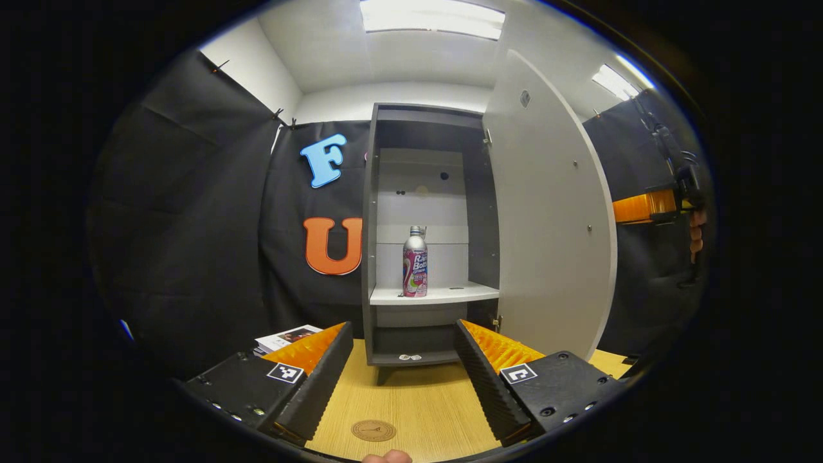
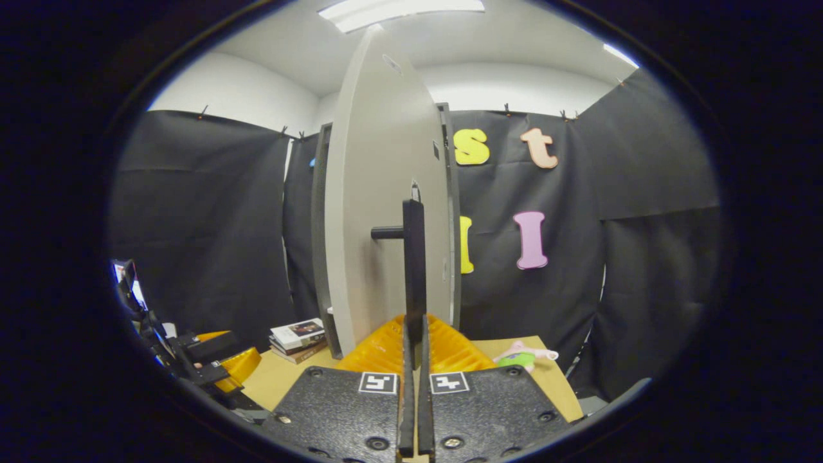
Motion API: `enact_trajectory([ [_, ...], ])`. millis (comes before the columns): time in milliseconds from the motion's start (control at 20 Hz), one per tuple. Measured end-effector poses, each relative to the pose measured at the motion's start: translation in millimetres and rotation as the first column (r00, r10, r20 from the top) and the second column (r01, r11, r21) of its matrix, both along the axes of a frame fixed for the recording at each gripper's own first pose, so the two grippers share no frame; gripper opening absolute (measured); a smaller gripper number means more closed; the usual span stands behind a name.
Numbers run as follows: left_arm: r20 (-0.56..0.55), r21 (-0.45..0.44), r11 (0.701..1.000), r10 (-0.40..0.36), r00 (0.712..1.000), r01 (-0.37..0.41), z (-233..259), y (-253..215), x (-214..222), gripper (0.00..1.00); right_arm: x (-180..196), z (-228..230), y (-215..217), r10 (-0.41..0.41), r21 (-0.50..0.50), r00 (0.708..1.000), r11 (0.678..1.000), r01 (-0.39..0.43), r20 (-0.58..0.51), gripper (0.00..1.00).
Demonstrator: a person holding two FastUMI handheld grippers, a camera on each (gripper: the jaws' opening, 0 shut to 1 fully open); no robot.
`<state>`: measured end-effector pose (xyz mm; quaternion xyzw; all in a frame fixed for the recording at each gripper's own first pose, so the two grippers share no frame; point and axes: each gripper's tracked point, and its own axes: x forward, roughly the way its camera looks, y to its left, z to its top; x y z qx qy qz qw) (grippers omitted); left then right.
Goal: Open the cabinet door with the right hand, grasp the bottle in the cabinet with the left hand and place it on the coaster, then close the cabinet door with the right hand.
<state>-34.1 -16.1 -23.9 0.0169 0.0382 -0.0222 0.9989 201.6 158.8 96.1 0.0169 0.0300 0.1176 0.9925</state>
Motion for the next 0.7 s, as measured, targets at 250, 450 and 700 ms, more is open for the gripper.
enact_trajectory([
  [250, -0.008, 0.005, 1.000, -0.003, 1.000, 0.003, -3, -4, 2, 0.95, 0, 0, -10, -0.043, -0.001, 0.999, 0.999, 0.043, 0.000, 0.04],
  [450, -0.010, 0.004, 1.000, 0.002, 1.000, -0.002, -5, -4, 5, 0.95, 3, -1, -25, -0.098, -0.020, 0.995, 0.995, 0.098, 0.005, 0.04],
  [700, -0.015, 0.007, 1.000, 0.003, 1.000, -0.003, -7, -7, 8, 0.95, 6, -1, -23, -0.098, 0.019, 0.995, 0.995, 0.098, 0.004, 0.04],
])
